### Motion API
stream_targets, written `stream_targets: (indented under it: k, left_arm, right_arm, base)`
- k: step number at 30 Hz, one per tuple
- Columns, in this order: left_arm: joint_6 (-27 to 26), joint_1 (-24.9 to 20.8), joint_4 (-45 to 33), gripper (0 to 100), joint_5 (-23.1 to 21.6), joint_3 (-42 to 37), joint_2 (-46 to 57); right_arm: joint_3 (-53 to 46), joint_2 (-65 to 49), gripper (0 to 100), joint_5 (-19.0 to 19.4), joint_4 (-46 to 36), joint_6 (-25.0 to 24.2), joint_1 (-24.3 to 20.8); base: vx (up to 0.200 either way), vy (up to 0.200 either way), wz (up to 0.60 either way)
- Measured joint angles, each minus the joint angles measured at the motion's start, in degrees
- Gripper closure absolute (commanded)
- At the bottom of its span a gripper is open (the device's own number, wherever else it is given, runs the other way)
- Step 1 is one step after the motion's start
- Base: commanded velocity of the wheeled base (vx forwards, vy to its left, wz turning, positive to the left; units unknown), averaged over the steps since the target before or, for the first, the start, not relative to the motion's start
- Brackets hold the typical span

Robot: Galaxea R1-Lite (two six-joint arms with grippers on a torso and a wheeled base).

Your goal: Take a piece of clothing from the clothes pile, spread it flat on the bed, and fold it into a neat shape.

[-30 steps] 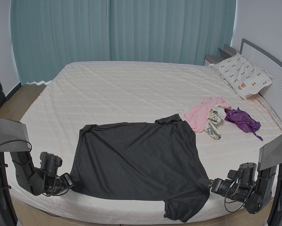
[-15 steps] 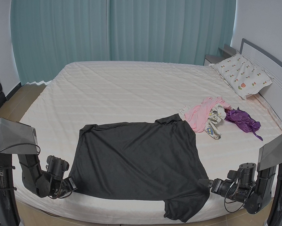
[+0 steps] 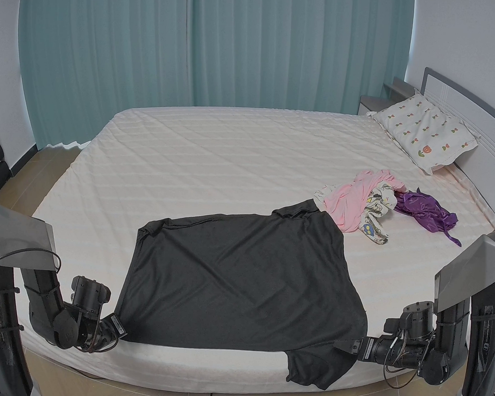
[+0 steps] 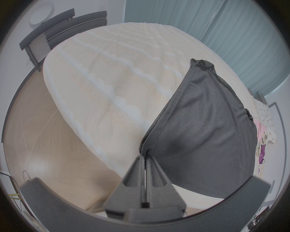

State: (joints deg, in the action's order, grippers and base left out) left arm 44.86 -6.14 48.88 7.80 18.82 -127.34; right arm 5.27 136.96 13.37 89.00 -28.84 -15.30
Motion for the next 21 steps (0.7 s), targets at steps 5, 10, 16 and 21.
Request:
stream_targets:
  k: [5, 10, 16, 21]
  left_arm:
    - [0.22, 0.69, 0.18, 100, -1.43, -0.72, 0.44]
    - [0.33, 0.85, 0.22, 100, -1.62, -0.63, 0.5]
    - [0.33, 0.88, 0.24, 100, -1.67, -0.5, 0.5]
    - [0.32, 0.88, 0.24, 100, -1.68, -0.48, 0.5]
  right_arm:
    - [-0.01, 1.71, 0, -0.13, 0.0, 1.61, -0.71]
    - [-1.52, 2.07, 0, -0.22, -0.02, 5.25, -0.63]
    - [-1.0, 3.52, 0, -0.35, -0.02, 7.34, -0.9]
    - [1.17, 4.99, 0, -0.54, 0.01, 7.69, -1.95]
  base:
    - [0.0, 0.0, 0.0]
    - [0.0, 0.0, 0.0]
    - [0.0, 0.0, 0.0]
    - [0.0, 0.0, 0.0]
